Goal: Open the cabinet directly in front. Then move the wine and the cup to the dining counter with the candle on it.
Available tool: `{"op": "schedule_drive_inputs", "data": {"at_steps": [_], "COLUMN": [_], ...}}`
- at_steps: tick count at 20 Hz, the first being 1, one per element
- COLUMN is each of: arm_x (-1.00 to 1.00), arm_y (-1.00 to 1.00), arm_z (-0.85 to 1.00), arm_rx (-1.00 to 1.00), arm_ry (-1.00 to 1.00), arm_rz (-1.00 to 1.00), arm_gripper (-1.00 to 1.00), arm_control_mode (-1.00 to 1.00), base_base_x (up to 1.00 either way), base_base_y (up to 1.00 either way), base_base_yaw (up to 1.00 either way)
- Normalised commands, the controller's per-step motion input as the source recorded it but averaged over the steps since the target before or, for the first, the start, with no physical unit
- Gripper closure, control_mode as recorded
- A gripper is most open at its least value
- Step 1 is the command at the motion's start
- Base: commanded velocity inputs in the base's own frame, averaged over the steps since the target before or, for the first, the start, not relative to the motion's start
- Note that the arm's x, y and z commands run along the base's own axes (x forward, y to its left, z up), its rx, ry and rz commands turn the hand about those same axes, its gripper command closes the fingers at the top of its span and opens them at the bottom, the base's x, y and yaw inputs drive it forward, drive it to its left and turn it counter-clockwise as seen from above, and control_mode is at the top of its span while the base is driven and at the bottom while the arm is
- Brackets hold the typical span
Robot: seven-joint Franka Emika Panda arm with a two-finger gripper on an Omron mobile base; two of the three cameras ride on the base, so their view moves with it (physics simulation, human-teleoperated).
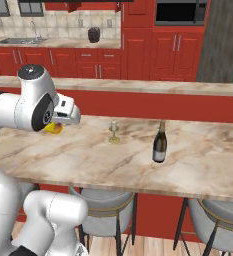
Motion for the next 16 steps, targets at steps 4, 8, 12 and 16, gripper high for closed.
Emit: {"op": "schedule_drive_inputs", "data": {"at_steps": [4, 8, 12, 16], "arm_x": [0.66, 0.18, -0.01, -0.28], "arm_y": [-0.02, 0.0, 0.0, 0.0], "arm_z": [-0.13, -0.4, -0.55, -0.66], "arm_rx": [0.0, 0.0, 0.14, 0.29], "arm_ry": [0.07, 0.0, -0.05, -0.13], "arm_rz": [-0.01, -0.26, -0.48, -0.54], "arm_gripper": [1.0, 1.0, 1.0, 1.0], "arm_control_mode": [-1.0, -1.0, -1.0, -1.0], "base_base_x": [0.0, 0.0, 0.0, 0.0], "base_base_y": [0.0, 0.0, 0.0, 0.0], "base_base_yaw": [0.0, 0.0, 0.0, 0.0]}}
